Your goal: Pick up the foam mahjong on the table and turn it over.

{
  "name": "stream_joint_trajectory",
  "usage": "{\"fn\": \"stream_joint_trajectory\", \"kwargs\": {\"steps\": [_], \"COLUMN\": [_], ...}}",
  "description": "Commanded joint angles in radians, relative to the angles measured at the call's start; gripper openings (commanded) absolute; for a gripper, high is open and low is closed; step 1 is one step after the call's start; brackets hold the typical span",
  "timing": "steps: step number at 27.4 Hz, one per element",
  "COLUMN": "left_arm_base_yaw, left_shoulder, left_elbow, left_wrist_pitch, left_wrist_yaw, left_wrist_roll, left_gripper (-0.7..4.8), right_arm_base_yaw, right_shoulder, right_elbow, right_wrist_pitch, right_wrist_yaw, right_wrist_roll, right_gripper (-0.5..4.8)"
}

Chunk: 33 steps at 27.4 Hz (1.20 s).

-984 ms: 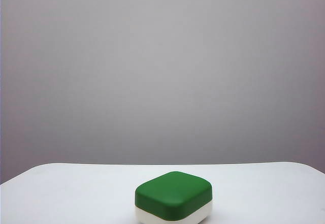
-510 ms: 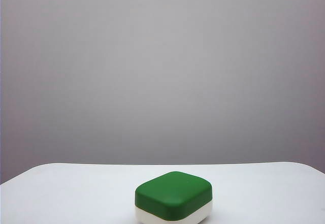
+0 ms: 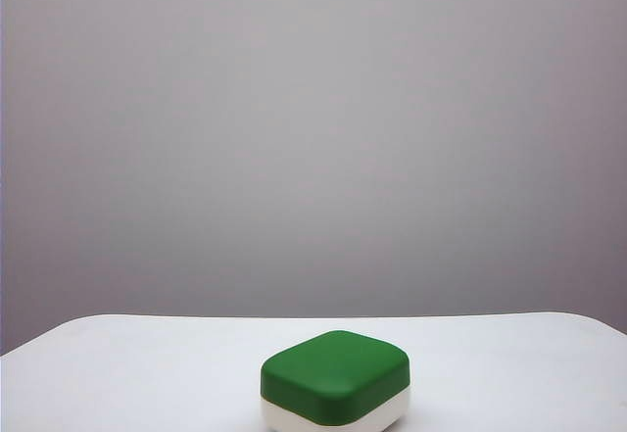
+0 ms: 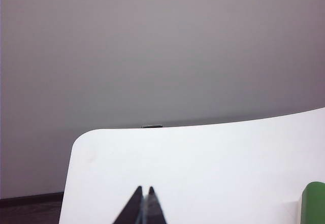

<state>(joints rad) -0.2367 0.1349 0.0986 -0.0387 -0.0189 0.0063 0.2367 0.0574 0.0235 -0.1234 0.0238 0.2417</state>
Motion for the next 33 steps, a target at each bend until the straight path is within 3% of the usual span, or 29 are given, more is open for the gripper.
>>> {"fn": "stream_joint_trajectory", "kwargs": {"steps": [1, 9, 15, 21, 33], "left_arm_base_yaw": [0.0, 0.0, 0.002, 0.002, 0.0], "left_shoulder": [-0.021, -0.134, -0.134, -0.134, -0.13], "left_elbow": [0.002, -0.037, -0.046, -0.092, -0.091], "left_wrist_pitch": [0.039, -0.019, -0.065, -0.123, -0.14], "left_wrist_yaw": [0.023, 0.018, 0.015, -0.07, -0.078], "left_wrist_roll": [-0.014, -0.018, 0.039, 0.047, -0.018], "left_gripper": [-0.06, -0.06, -0.03, -0.03, -0.01], "right_arm_base_yaw": [0.001, 0.002, 0.0, 0.001, 0.001], "right_shoulder": [0.0, -0.005, -0.005, -0.004, -0.005], "right_elbow": [-0.013, -0.022, -0.023, -0.023, -0.023], "right_wrist_pitch": [0.023, 0.023, -0.038, -0.06, -0.059], "right_wrist_yaw": [-0.001, -0.004, 0.001, 0.0, 0.0], "right_wrist_roll": [-0.004, -0.029, -0.038, -0.037, -0.037], "right_gripper": [-0.06, -0.06, -0.06, -0.06, -0.05]}}
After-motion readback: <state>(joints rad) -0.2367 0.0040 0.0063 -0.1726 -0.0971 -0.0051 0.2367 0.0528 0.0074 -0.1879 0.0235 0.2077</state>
